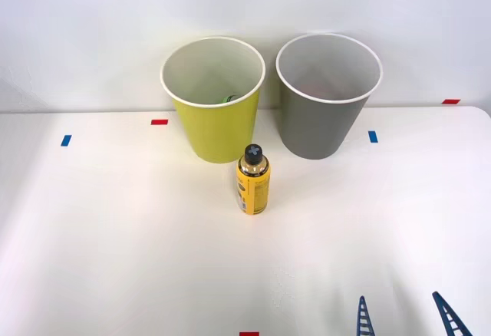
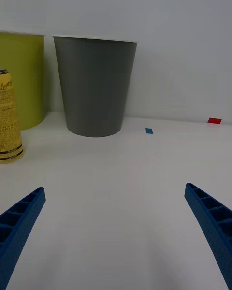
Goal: Put cans in the gray bin, plastic bottles in the light green bin
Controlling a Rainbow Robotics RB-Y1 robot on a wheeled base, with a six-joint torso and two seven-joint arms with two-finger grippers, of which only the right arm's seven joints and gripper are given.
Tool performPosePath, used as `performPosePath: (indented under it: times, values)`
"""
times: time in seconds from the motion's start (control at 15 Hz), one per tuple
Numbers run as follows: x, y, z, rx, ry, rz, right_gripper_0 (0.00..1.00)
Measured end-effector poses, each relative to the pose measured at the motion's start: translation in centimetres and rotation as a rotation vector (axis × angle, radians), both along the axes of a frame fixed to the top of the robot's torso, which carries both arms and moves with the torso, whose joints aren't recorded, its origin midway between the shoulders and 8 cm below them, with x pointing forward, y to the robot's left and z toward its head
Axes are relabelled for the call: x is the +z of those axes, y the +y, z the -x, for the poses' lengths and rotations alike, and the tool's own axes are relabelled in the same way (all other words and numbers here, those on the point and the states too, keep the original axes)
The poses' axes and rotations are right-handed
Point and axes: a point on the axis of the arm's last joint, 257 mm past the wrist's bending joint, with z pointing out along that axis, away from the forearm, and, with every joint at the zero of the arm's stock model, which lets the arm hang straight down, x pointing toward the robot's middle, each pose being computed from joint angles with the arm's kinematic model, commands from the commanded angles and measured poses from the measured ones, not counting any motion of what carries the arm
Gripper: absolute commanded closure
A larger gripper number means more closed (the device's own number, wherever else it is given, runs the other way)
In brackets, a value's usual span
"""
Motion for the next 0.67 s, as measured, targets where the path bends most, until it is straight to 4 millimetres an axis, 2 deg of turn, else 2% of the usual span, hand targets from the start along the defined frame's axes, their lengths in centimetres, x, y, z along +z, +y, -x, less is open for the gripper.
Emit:
performPosePath:
  times: [0.67]
  values:
    - [0.0,0.0,0.0,0.0,0.0,0.0,0.0]
